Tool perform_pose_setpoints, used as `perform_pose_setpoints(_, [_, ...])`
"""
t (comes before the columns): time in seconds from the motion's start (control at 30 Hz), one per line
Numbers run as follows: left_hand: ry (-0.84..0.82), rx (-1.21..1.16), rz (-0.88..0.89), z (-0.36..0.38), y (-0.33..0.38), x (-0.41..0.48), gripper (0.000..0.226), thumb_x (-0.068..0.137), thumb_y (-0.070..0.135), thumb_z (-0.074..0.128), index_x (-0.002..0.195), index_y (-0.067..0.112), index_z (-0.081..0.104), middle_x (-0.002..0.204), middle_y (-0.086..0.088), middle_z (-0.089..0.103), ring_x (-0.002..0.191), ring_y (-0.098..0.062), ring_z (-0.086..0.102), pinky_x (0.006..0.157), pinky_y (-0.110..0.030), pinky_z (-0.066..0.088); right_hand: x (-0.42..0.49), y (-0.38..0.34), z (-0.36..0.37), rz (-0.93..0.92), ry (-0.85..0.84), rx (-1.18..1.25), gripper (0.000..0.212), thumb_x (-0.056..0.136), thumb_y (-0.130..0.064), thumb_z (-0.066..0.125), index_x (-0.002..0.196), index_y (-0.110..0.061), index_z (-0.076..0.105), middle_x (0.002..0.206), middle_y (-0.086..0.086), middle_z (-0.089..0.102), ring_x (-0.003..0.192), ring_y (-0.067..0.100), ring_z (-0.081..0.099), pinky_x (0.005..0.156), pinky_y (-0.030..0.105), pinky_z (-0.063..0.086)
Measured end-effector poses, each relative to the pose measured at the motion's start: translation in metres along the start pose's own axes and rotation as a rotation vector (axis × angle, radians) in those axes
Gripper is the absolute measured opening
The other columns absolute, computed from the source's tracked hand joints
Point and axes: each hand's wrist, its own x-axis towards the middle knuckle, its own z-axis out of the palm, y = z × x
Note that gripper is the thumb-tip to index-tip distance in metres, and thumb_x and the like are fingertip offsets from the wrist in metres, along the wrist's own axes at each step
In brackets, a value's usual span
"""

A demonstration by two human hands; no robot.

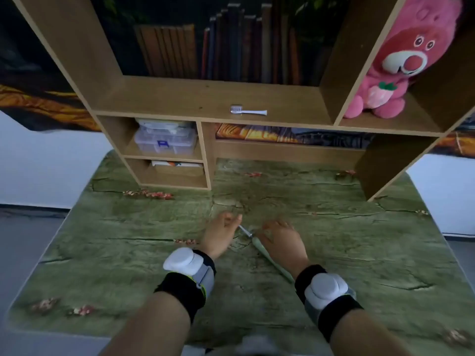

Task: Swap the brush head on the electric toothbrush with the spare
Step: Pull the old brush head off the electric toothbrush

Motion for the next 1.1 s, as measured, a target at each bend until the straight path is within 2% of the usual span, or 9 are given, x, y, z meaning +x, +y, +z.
perform_pose_setpoints(0.07, [-0.048, -0.018, -0.091, 0.011, -0.012, 0.004, 0.038, 0.091, 0.054, 0.040, 0.103, 0.020, 0.055, 0.103, 0.000, 0.060, 0.085, -0.013, 0.059, 0.068, -0.026, 0.044, 0.002, 0.008, 0.015, 0.051, -0.084, 0.006, 0.036, 0.092, -0.041, 0.051, 0.119, -0.018, 0.061, 0.122, 0.009, 0.061, 0.114, 0.030, 0.053, 0.092, 0.038, 0.045])
perform_pose_setpoints(0.2, [-0.095, -0.072, -0.209, 0.035, -0.033, 0.002, 0.029, 0.090, 0.055, 0.042, 0.083, 0.029, 0.050, 0.090, 0.001, 0.061, 0.089, -0.023, 0.064, 0.074, -0.035, 0.048, -0.003, 0.025, 0.038, 0.146, -0.178, -0.025, 0.043, 0.092, -0.042, 0.053, 0.128, -0.019, 0.052, 0.127, 0.008, 0.054, 0.120, 0.030, 0.047, 0.095, 0.039, 0.044])
perform_pose_setpoints(0.27, [-0.119, -0.111, -0.228, 0.040, -0.036, 0.001, 0.026, 0.088, 0.057, 0.043, 0.082, 0.033, 0.050, 0.090, 0.004, 0.063, 0.086, -0.020, 0.066, 0.076, -0.037, 0.051, -0.003, 0.029, 0.043, 0.170, -0.154, -0.046, 0.046, 0.091, -0.043, 0.054, 0.129, -0.018, 0.050, 0.128, 0.007, 0.052, 0.121, 0.030, 0.045, 0.096, 0.040, 0.043])
perform_pose_setpoints(0.37, [-0.130, -0.190, -0.274, 0.044, -0.043, 0.004, 0.022, 0.086, 0.060, 0.046, 0.086, 0.038, 0.051, 0.093, 0.008, 0.065, 0.074, -0.011, 0.066, 0.072, -0.033, 0.050, -0.001, 0.034, 0.050, 0.197, -0.170, -0.058, 0.045, 0.090, -0.043, 0.056, 0.128, -0.020, 0.049, 0.128, 0.006, 0.051, 0.121, 0.030, 0.044, 0.096, 0.040, 0.043])
perform_pose_setpoints(0.53, [-0.137, -0.279, -0.322, 0.046, -0.043, 0.007, 0.021, 0.088, 0.050, 0.051, 0.080, 0.031, 0.051, 0.081, -0.001, 0.061, 0.067, -0.017, 0.060, 0.066, -0.034, 0.044, 0.004, 0.037, 0.056, 0.205, -0.163, -0.062, 0.040, 0.088, -0.038, 0.060, 0.121, -0.018, 0.050, 0.123, 0.007, 0.053, 0.117, 0.029, 0.047, 0.092, 0.040, 0.046])
perform_pose_setpoints(0.7, [-0.161, -0.319, -0.377, 0.047, -0.039, 0.010, 0.031, 0.091, 0.046, 0.049, 0.102, 0.017, 0.051, 0.090, -0.007, 0.062, 0.074, -0.021, 0.060, 0.061, -0.030, 0.043, 0.009, 0.037, 0.060, 0.194, -0.178, -0.108, 0.041, 0.089, -0.037, 0.059, 0.122, -0.015, 0.049, 0.124, 0.008, 0.054, 0.118, 0.029, 0.048, 0.096, 0.040, 0.045])
perform_pose_setpoints(0.83, [-0.173, -0.338, -0.353, 0.045, -0.037, 0.008, 0.027, 0.093, 0.041, 0.047, 0.093, 0.014, 0.051, 0.088, -0.009, 0.061, 0.075, -0.023, 0.057, 0.067, -0.033, 0.042, 0.012, 0.037, 0.061, 0.197, -0.184, -0.141, 0.038, 0.089, -0.039, 0.058, 0.118, -0.016, 0.051, 0.122, 0.007, 0.054, 0.116, 0.028, 0.048, 0.095, 0.039, 0.046])
perform_pose_setpoints(0.93, [-0.173, -0.361, -0.351, 0.043, -0.037, 0.006, 0.029, 0.093, 0.041, 0.048, 0.098, 0.012, 0.052, 0.088, -0.008, 0.061, 0.074, -0.022, 0.058, 0.066, -0.032, 0.042, 0.012, 0.037, 0.062, 0.192, -0.191, -0.173, 0.039, 0.090, -0.041, 0.056, 0.119, -0.016, 0.050, 0.123, 0.006, 0.054, 0.117, 0.028, 0.048, 0.097, 0.039, 0.044])
perform_pose_setpoints(1.1, [-0.150, -0.373, -0.372, 0.037, -0.042, 0.000, 0.024, 0.092, 0.044, 0.049, 0.087, 0.020, 0.052, 0.082, -0.003, 0.061, 0.073, -0.019, 0.058, 0.063, -0.027, 0.043, 0.013, 0.038, 0.064, 0.174, -0.189, -0.225, 0.042, 0.090, -0.044, 0.054, 0.121, -0.017, 0.051, 0.123, 0.005, 0.057, 0.118, 0.026, 0.048, 0.098, 0.037, 0.042])
